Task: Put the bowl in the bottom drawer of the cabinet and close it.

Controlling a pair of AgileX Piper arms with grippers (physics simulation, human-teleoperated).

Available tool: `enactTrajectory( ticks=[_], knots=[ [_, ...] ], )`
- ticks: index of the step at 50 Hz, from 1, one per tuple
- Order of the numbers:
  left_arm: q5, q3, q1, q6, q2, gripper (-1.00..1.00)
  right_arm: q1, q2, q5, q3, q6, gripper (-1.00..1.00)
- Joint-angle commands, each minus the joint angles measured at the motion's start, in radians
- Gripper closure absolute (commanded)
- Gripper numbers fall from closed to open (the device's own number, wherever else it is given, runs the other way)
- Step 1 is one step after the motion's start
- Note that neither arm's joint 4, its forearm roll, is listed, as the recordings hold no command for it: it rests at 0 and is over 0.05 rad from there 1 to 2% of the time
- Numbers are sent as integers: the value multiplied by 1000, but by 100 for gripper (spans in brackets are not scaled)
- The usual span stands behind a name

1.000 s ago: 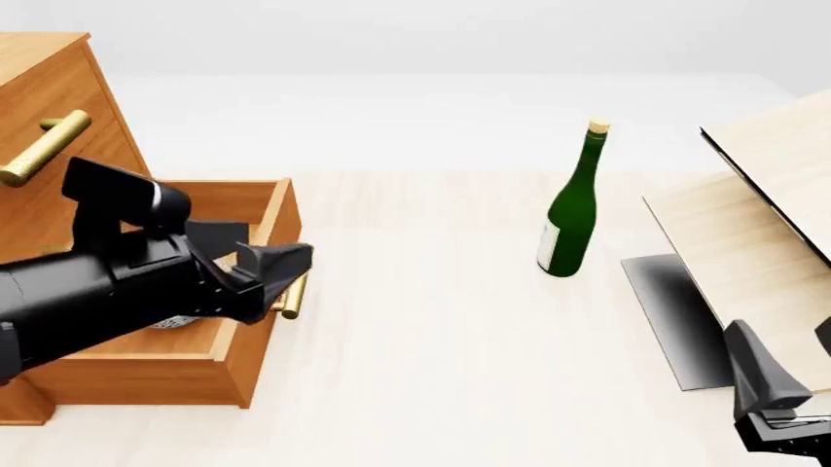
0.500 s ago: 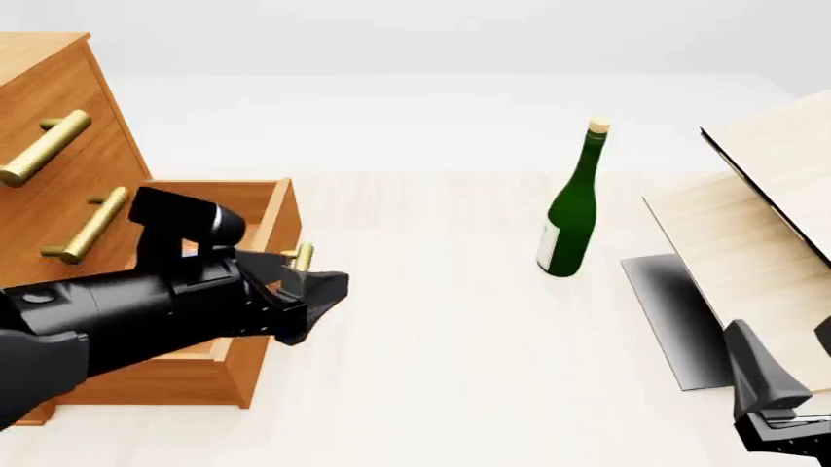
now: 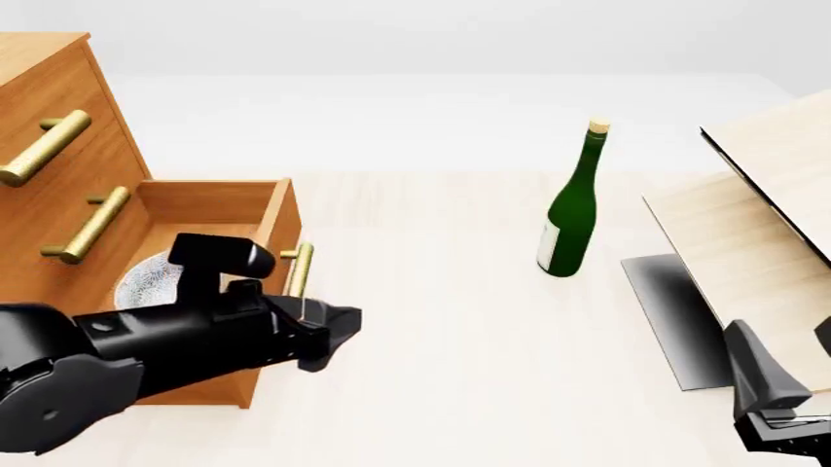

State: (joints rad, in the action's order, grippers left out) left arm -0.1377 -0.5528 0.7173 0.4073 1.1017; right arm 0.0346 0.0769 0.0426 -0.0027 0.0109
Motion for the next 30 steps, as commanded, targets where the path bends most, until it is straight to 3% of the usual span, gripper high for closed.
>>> enactTrajectory(
  ticks=[1,21,25,26,30],
  knots=[
    [43,39,-7,61,48,-100,0,1,1,0,0,-100],
    [97,94,-81,98,102,-100,0,0,0,0,0,-100],
    [102,106,-111,94,107,-100,0,0,0,0,0,-100],
    [94,112,-154,56,81,-100,0,0,0,0,0,-100],
    [103,120,-162,69,102,-100,0,0,0,0,0,-100]
  ],
)
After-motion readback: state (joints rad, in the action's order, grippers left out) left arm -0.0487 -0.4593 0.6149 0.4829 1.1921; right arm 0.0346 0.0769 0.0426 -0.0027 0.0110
